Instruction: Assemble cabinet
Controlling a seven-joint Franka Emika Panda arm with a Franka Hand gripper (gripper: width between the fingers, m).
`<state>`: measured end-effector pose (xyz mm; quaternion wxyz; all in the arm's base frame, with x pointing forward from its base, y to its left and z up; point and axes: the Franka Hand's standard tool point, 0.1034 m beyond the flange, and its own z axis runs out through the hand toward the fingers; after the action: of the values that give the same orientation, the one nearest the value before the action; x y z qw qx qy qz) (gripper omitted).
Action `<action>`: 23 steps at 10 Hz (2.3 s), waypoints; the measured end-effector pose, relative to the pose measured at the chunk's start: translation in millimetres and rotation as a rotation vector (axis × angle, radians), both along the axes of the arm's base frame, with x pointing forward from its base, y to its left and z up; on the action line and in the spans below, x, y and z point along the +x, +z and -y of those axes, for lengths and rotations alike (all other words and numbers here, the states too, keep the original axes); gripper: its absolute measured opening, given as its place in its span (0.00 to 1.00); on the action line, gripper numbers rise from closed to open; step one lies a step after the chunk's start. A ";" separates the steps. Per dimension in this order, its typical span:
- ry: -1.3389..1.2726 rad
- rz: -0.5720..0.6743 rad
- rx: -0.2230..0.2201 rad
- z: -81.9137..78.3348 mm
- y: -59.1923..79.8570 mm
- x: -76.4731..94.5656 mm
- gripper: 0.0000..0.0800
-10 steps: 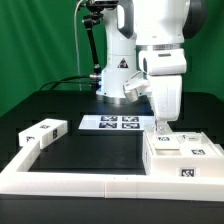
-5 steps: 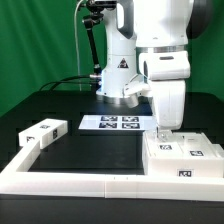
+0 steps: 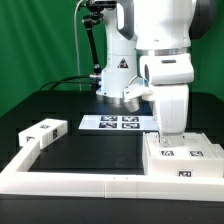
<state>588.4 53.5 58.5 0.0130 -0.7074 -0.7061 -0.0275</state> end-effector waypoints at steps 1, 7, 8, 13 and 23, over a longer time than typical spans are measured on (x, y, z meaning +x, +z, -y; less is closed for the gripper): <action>-0.004 0.001 0.000 -1.9 0.5 -0.2 0.09; -0.091 0.042 -0.022 3.4 30.3 -28.6 0.65; -0.117 0.044 -0.025 3.7 34.7 -34.5 0.89; -0.258 0.092 0.014 -17.8 27.3 -69.2 1.00; -1.019 0.046 0.146 -25.4 7.2 -85.5 1.00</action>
Offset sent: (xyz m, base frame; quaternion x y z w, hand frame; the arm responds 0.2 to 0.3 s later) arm -0.0195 -0.0083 0.0162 -0.0385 -0.0364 0.0188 0.9984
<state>503.0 78.9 65.7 0.0317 -0.9581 -0.2683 -0.0949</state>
